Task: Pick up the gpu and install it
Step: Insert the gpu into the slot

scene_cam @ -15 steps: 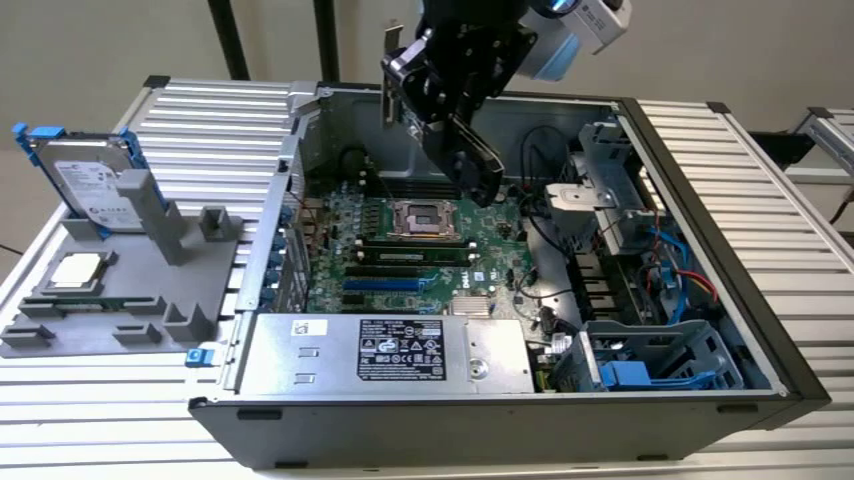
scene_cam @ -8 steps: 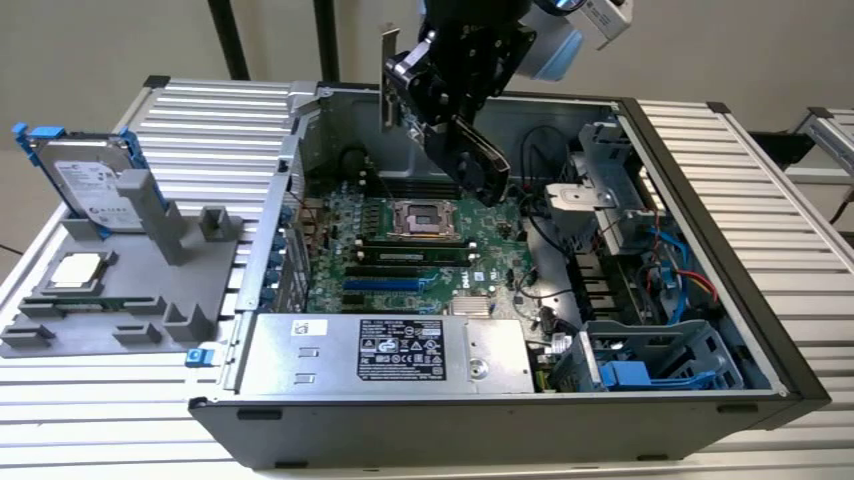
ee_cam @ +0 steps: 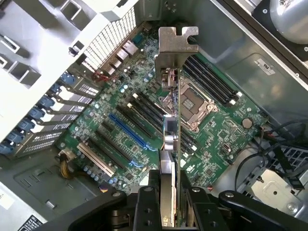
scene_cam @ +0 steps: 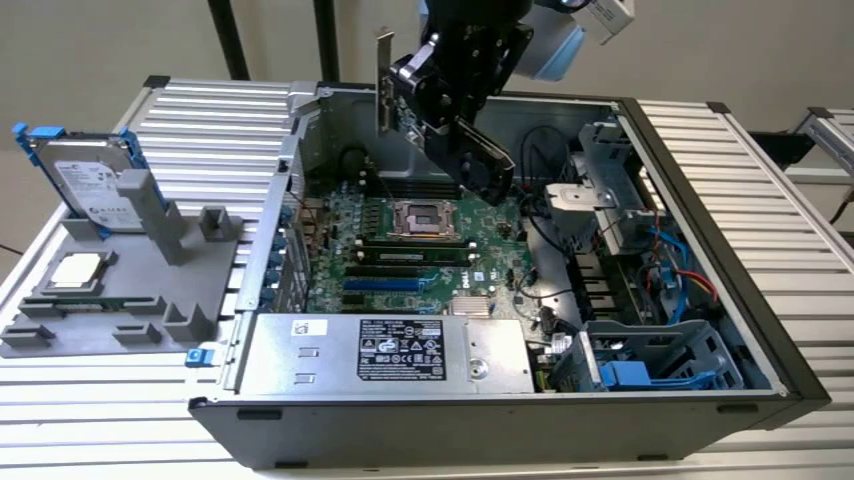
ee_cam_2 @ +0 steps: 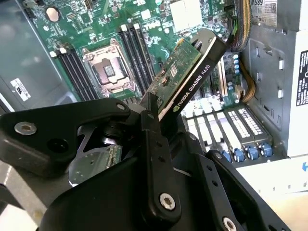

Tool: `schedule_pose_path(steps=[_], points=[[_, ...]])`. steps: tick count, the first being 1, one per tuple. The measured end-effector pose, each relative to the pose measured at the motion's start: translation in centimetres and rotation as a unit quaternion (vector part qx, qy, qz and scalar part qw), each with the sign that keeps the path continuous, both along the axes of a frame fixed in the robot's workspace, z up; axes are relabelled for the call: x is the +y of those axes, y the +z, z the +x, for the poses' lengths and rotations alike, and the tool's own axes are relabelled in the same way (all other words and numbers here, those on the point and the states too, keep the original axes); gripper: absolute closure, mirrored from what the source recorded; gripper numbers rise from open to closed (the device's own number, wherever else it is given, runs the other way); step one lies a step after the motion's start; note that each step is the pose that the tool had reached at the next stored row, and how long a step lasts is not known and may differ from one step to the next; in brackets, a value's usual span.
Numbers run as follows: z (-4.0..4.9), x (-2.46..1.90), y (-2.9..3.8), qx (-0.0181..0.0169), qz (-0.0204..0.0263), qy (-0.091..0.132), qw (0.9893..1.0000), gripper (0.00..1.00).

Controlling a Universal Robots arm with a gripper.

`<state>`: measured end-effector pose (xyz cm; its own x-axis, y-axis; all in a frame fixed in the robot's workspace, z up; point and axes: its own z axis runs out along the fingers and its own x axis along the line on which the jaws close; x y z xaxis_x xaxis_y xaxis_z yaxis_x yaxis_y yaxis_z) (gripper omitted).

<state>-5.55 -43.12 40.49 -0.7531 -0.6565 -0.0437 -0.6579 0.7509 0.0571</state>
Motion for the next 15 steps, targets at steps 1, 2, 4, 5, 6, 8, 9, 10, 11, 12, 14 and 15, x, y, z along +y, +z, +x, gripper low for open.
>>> schedule_pose_path(steps=[1, 2, 4, 5, 6, 8, 9, 10, 11, 12, 14, 15], points=[[0.00, 0.00, 0.00, -0.0001, -0.0007, 0.005, 1.0000, 1.00], [0.00, 0.00, 0.00, -0.0002, -0.0012, 0.009, 1.0000, 1.00], [0.00, -0.01, 0.00, -0.0003, -0.0023, 0.018, 0.9998, 1.00], [0.00, -0.01, 0.00, -0.0003, -0.0024, 0.022, 0.9998, 1.00], [0.01, -0.01, 0.01, -0.0003, -0.0024, 0.026, 0.9997, 1.00], [0.04, 0.00, 0.00, -0.0003, -0.0024, 0.034, 0.9994, 1.00], [0.05, 0.00, 0.00, -0.0003, -0.0024, 0.038, 0.9993, 1.00], [0.06, 0.00, 0.00, -0.0003, -0.0024, 0.043, 0.9991, 1.00], [0.07, 0.00, 0.01, -0.0003, -0.0024, 0.047, 0.9989, 1.00], [0.07, 0.00, 0.00, -0.0003, -0.0024, 0.052, 0.9986, 1.00], [0.08, 0.00, 0.00, -0.0004, -0.0024, 0.062, 0.9981, 1.00], [0.08, 0.00, 0.00, -0.0004, -0.0023, 0.067, 0.9977, 1.00]])
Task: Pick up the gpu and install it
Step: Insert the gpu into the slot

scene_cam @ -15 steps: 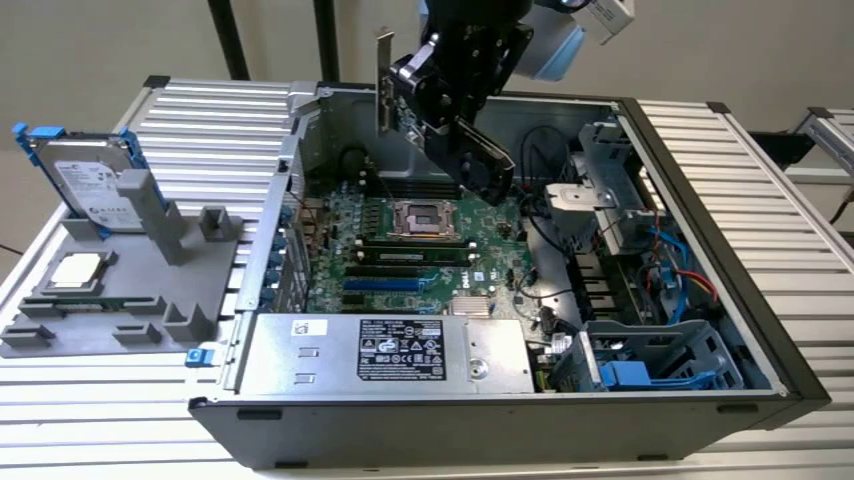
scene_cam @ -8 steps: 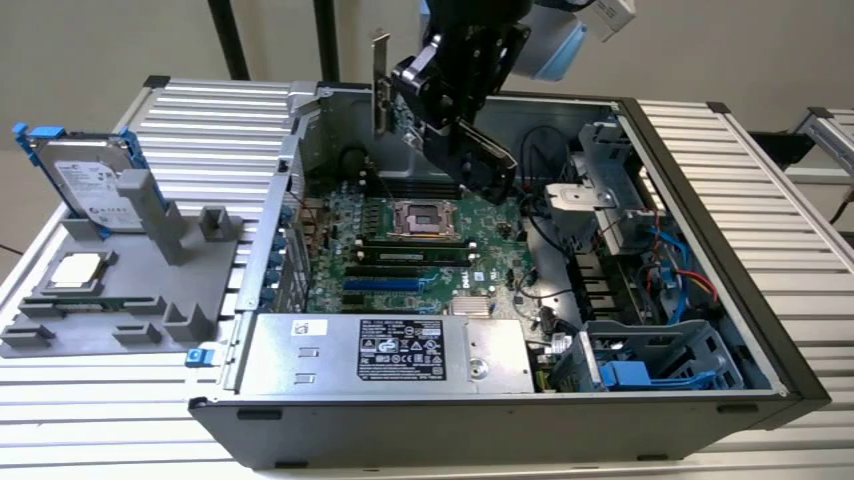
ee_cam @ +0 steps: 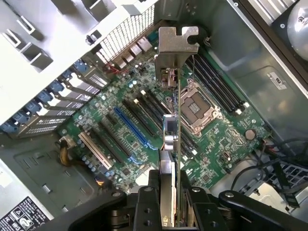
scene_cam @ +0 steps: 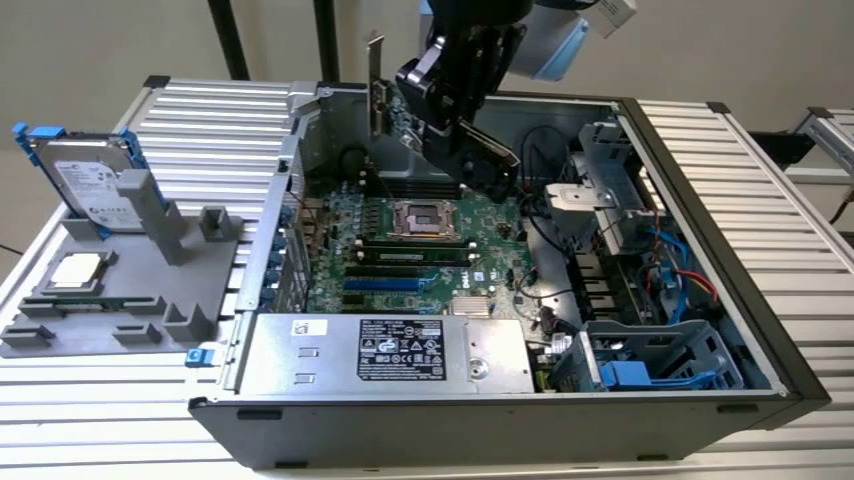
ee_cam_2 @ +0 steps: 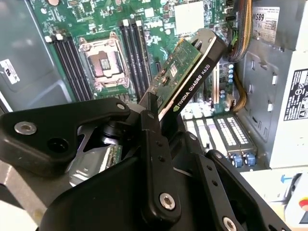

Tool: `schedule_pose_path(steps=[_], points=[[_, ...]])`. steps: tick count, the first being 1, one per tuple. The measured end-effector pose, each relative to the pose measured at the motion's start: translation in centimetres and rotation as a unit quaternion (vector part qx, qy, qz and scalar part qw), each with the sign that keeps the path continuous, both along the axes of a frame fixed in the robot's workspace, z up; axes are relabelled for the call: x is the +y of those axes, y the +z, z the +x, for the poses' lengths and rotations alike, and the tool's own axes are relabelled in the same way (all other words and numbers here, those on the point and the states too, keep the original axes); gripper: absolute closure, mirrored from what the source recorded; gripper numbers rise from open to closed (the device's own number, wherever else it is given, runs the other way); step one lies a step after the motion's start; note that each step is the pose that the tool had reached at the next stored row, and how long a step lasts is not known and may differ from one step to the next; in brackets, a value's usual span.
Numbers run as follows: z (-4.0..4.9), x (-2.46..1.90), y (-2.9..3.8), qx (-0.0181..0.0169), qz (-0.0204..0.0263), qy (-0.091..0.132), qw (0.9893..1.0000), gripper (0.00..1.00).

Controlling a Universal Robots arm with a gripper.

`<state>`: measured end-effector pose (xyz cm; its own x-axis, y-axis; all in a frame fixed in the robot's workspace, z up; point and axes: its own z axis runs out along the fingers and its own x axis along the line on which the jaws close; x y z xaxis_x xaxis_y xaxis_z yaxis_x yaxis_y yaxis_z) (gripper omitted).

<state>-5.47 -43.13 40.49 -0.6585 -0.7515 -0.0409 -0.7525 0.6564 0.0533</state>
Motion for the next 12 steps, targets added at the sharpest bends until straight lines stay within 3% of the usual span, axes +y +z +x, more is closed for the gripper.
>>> schedule_pose_path(steps=[7, 12], points=[[0.01, 0.00, 0.00, 0.0000, -0.0026, 0.035, 0.9994, 1.00], [0.02, 0.00, 0.00, 0.0000, -0.0033, 0.065, 0.9979, 1.00]])
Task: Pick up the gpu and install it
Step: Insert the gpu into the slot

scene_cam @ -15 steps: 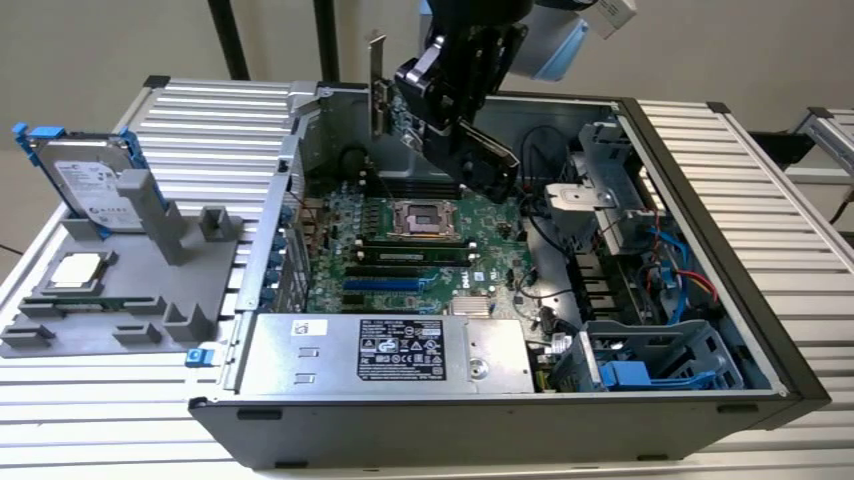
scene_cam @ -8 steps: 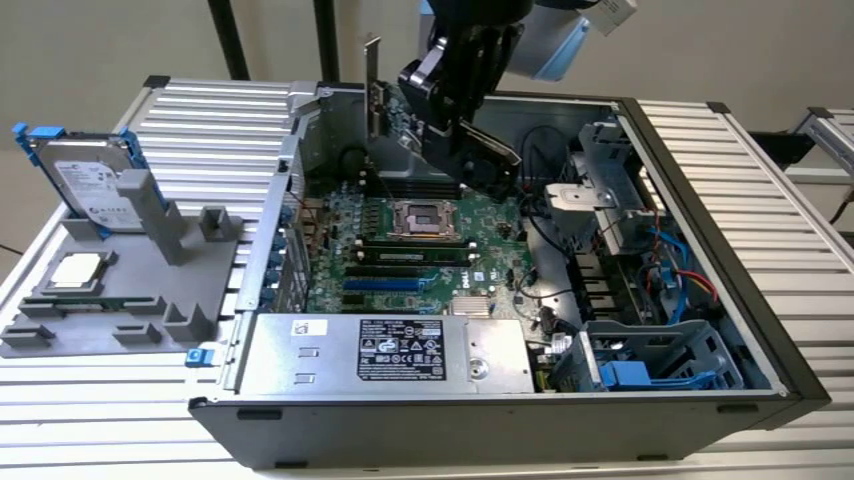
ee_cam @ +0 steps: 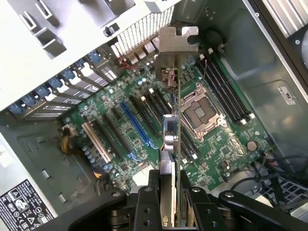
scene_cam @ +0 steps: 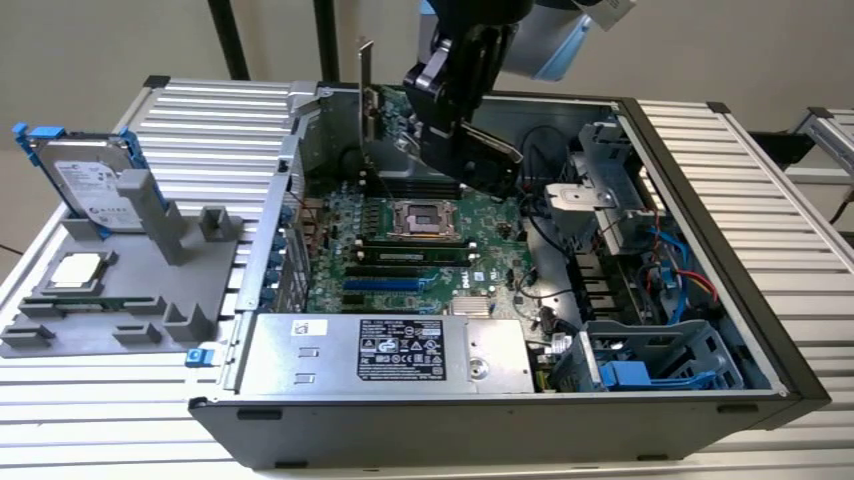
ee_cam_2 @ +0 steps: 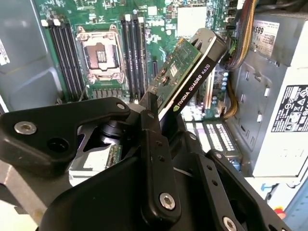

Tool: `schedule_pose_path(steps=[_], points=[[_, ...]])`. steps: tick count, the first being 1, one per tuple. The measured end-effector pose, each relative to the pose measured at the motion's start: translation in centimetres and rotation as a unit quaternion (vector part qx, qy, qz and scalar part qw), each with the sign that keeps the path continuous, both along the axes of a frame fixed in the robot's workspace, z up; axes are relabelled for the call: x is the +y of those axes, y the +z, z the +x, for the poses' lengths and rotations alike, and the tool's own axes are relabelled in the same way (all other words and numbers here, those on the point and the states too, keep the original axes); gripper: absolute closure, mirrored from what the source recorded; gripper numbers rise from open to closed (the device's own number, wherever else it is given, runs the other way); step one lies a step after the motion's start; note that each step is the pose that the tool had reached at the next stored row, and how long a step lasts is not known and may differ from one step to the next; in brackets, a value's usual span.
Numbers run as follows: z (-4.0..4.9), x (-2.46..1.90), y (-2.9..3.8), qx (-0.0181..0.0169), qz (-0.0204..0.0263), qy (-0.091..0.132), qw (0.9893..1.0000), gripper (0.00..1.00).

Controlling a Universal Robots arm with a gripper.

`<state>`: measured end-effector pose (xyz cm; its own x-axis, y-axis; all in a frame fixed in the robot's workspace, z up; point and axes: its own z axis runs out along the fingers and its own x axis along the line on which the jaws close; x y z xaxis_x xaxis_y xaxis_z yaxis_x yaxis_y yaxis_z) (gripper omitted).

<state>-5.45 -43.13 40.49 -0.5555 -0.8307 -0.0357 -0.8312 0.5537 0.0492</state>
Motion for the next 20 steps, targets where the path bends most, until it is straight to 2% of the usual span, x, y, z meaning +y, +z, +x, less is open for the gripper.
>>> schedule_pose_path(steps=[5, 10, 16, 20], points=[[0.03, 0.00, 0.00, 0.0000, -0.0002, 0.034, 0.9994, 1.00], [0.07, 0.00, 0.00, 0.0000, -0.0002, 0.067, 0.9977, 1.00], [0.10, 0.00, 0.00, 0.0000, -0.0002, 0.105, 0.9944, 1.00], [0.13, 0.00, 0.00, 0.0000, -0.0002, 0.131, 0.9914, 1.00]])
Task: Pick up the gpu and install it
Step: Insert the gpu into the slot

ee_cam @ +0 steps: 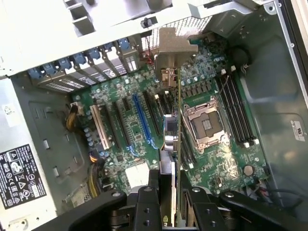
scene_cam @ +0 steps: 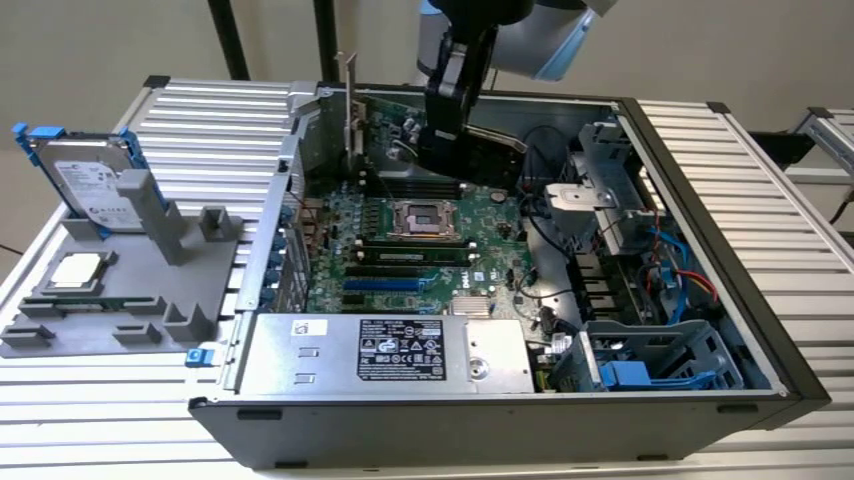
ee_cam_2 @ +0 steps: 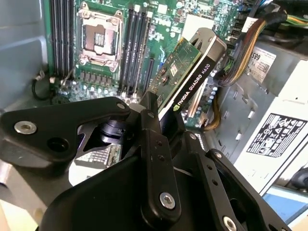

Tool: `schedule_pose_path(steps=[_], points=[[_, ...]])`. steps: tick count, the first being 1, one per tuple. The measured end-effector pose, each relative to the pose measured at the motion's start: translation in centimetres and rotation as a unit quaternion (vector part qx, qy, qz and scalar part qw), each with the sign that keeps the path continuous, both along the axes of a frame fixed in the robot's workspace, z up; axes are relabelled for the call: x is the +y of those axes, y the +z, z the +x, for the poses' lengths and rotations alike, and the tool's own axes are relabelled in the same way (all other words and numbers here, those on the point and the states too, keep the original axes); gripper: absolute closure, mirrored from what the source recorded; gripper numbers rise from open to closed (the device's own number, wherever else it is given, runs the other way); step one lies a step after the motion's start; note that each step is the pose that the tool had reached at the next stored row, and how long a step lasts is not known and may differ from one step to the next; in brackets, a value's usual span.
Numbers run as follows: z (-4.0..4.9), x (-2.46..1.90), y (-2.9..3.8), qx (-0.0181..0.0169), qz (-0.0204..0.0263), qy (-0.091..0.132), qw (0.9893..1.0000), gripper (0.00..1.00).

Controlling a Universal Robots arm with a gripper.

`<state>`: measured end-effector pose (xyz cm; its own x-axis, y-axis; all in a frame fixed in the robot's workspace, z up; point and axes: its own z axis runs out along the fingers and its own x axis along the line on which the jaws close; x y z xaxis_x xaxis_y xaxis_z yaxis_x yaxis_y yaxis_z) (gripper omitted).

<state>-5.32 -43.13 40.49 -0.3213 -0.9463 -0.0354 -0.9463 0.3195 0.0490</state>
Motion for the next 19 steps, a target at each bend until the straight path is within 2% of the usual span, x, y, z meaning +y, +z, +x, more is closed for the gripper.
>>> schedule_pose_path(steps=[5, 10, 14, 19], points=[[0.03, 0.00, 0.00, 0.0000, 0.0000, 0.032, 0.9995, 1.00], [0.07, 0.00, 0.00, 0.0000, 0.0000, 0.062, 0.9981, 1.00], [0.12, 0.00, 0.00, 0.0000, 0.0000, 0.086, 0.9963, 1.00], [0.13, 0.00, 0.00, 0.0000, 0.0000, 0.119, 0.9928, 1.00]])
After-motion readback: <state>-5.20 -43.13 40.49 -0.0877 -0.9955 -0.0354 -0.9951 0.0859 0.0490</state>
